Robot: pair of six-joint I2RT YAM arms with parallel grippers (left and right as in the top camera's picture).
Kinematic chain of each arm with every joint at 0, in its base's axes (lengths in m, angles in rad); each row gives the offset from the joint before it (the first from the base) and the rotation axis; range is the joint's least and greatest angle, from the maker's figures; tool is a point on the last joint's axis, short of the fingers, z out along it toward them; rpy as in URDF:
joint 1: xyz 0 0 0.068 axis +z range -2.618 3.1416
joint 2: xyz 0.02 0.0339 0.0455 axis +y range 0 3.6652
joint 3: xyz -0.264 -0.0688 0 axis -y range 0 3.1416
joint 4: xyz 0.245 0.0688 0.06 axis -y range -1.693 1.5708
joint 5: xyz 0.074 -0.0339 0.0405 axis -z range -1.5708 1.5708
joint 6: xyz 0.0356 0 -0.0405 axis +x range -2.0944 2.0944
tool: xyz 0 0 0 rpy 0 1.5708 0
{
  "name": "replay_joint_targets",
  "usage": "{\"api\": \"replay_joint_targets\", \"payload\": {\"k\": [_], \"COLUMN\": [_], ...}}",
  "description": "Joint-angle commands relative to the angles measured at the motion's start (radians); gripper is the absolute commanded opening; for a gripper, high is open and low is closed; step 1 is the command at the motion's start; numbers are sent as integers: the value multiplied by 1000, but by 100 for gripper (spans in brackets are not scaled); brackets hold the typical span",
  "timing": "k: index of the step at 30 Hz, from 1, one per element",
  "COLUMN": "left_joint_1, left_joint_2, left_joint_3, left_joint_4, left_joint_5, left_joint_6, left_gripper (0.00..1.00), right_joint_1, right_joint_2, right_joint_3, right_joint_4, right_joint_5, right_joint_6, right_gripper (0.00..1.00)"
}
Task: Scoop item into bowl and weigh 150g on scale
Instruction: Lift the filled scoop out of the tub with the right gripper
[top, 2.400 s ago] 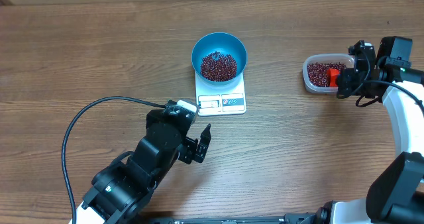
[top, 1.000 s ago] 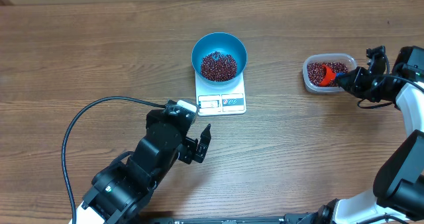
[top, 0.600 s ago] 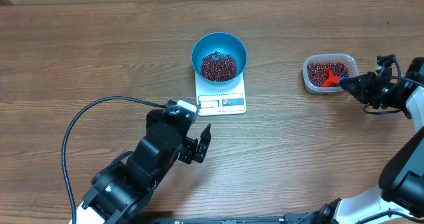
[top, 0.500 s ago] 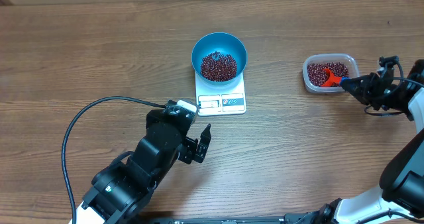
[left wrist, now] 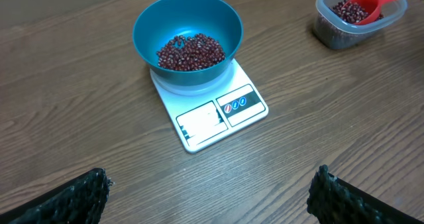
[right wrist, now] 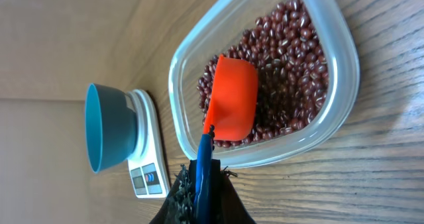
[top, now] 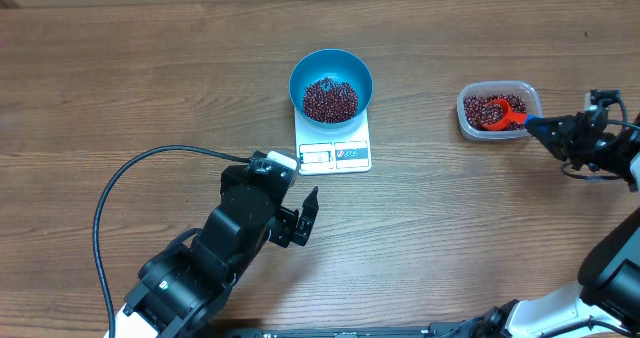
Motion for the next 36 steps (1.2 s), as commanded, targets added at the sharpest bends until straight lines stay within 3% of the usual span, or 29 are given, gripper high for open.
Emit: {"api": "replay_joint_targets", "payload": {"k": [1,12,36], "left_joint_1": [4,4,4], "left_joint_2": [-4,-4,-4], "left_joint_3": [-5,-5,-5], "left_joint_4": [3,3,3], "left_joint_5": [-3,-4,-4], "left_joint_6": [19,19,19], "left_gripper": [100,100,100], "right_joint_1": [-25,-98,-90], "right_joint_2": [4,4,4], "right_joint_3": [-6,-6,-6], "right_joint_4": [8,11,27], "right_joint_5": [-69,-261,-403], "right_joint_6": [1,1,5], "right_gripper": [4,4,4]}}
